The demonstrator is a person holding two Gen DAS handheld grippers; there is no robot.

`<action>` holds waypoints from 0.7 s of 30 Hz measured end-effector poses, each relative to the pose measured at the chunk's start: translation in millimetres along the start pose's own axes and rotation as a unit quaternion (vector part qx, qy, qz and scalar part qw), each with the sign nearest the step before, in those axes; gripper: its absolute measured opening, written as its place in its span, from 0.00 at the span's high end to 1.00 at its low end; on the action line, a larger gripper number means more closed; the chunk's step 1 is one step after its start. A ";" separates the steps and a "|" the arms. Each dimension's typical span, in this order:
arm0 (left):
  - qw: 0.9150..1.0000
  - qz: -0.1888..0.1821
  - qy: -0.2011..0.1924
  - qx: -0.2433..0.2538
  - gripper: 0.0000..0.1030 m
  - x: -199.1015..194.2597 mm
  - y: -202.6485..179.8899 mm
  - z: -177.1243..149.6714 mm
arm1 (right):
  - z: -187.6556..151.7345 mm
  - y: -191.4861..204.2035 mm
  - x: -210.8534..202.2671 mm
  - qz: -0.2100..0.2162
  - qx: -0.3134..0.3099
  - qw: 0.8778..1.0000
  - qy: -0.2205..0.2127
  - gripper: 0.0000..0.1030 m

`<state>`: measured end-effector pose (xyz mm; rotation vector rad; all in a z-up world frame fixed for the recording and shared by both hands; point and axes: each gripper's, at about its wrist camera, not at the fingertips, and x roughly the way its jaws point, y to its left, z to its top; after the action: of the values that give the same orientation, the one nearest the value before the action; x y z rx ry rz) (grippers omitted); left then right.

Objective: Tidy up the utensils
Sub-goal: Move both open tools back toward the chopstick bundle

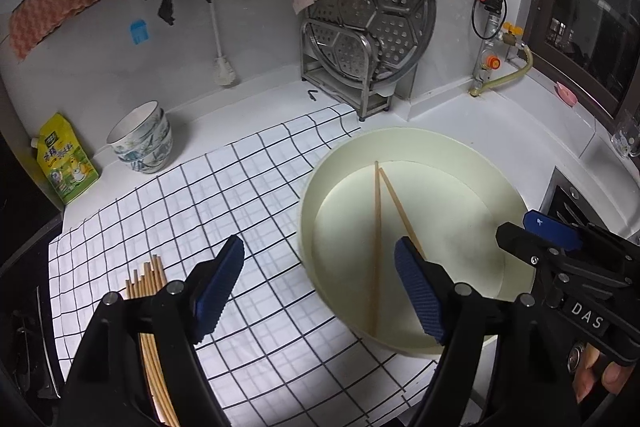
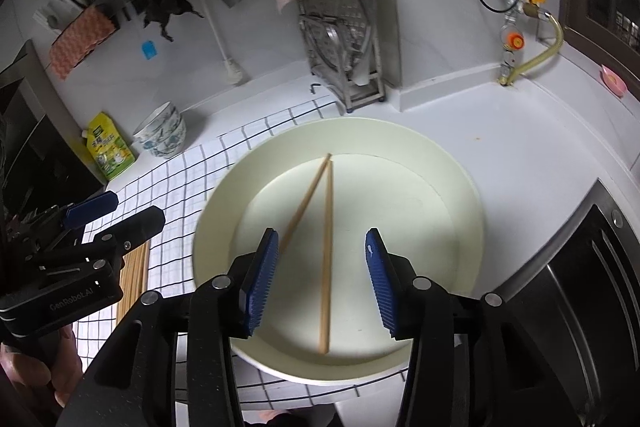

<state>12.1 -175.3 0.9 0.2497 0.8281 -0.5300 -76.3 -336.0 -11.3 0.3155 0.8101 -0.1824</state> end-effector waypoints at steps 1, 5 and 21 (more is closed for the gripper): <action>1.000 0.002 -0.001 -0.003 0.26 -2.2 4.1 -1.3 | -0.3 3.3 -0.3 0.001 -0.003 1.000 0.000 0.57; 1.000 0.008 -0.005 -0.013 0.25 -10.2 20.8 -6.6 | -0.4 19.6 0.0 0.008 -0.015 1.000 0.000 0.57; 0.997 0.044 -0.006 -0.068 0.24 -33.2 101.0 -38.6 | -8.8 97.2 13.3 0.039 -0.070 0.997 0.016 0.55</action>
<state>23.6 -62.7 1.3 0.1561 0.8338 -0.3899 -46.1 -242.3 -6.7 0.2182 0.8366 -0.0479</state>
